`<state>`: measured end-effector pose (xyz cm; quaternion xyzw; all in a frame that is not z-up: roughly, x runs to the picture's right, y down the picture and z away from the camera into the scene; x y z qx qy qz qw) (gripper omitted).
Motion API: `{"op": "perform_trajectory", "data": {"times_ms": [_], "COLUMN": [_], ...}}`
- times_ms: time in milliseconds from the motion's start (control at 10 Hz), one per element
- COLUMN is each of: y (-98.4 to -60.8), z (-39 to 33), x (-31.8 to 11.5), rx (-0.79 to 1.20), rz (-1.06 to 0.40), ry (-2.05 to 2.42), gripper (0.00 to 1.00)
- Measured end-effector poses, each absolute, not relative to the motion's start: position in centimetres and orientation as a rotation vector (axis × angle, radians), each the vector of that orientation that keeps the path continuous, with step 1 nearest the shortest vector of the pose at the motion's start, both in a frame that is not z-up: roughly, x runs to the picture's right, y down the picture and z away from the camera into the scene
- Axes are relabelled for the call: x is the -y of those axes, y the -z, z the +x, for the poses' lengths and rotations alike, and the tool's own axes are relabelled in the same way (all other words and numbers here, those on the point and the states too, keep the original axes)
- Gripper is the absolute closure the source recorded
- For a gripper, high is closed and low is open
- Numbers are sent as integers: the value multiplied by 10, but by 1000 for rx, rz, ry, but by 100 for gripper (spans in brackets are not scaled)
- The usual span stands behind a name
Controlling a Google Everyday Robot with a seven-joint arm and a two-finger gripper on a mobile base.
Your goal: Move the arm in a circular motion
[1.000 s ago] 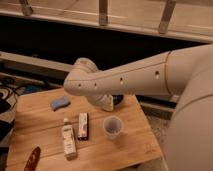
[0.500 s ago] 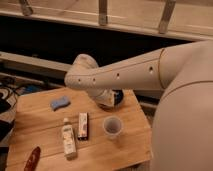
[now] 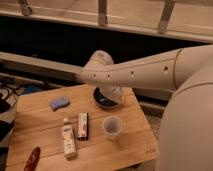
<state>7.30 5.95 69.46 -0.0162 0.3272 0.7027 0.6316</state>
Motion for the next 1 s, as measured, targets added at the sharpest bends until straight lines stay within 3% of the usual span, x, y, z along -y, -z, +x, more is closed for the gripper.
{"op": "perform_trajectory", "data": {"times_ms": [100,400,700,800,900,1000], "y": [-691,-676,-675,-676,-679,-681], "z": [73,65,70,67,65,62], "x": [-64,-87,-91,-90,-87,-86], "rx": [-756,-766,-774,-770,-771,-768], "rz": [-37,-46,-47,-50,-58,-68], "ry": [-1611,-1606,-1606,-1605,-1613,-1612], "gripper": [27,29,55,60,59,52]}}
